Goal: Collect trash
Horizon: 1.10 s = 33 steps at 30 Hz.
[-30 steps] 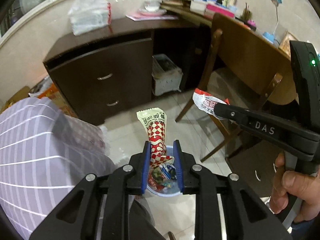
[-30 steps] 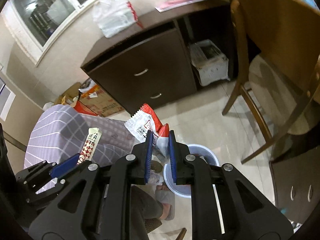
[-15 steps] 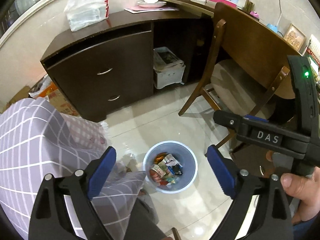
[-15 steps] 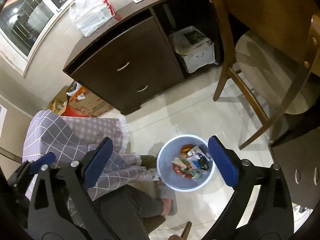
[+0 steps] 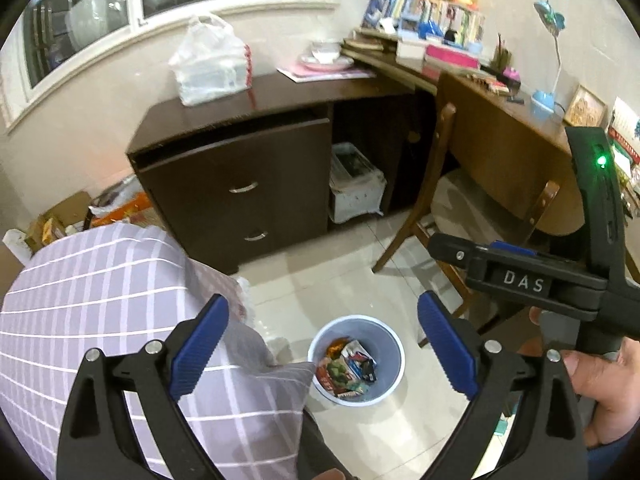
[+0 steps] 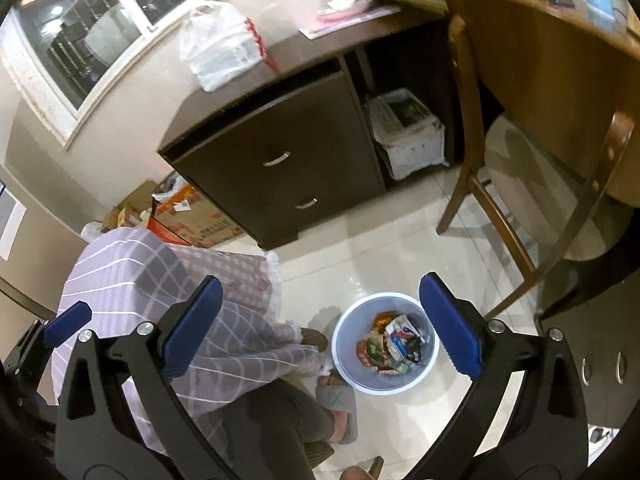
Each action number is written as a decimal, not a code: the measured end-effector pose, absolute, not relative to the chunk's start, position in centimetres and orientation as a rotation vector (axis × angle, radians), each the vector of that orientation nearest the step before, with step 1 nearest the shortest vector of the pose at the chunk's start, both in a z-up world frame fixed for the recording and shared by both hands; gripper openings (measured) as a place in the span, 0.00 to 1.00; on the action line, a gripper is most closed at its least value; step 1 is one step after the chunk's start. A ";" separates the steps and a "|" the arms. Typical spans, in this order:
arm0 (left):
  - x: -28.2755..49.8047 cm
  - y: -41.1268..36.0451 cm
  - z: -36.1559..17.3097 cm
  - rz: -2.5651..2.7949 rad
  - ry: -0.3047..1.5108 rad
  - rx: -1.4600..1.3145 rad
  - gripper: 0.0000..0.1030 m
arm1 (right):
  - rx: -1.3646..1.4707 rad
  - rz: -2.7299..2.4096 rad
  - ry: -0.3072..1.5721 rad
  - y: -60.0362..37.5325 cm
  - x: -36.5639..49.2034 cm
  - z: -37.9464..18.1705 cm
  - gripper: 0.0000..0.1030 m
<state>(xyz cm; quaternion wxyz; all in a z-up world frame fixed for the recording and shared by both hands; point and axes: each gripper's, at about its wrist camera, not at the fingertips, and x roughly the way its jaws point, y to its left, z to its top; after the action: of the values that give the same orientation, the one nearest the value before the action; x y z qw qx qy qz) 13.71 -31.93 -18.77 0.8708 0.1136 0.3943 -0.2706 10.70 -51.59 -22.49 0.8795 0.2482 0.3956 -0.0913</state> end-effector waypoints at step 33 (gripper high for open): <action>1.1 -10.8 -0.1 -0.078 0.297 0.051 0.92 | 0.052 -0.039 0.366 -28.1 0.4 1.1 0.94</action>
<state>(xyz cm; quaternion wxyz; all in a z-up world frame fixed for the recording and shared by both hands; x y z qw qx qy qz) 1.10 -10.81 -0.08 0.9879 0.0253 0.1477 -0.0389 0.42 -28.14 1.14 0.9828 0.0260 0.1820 -0.0193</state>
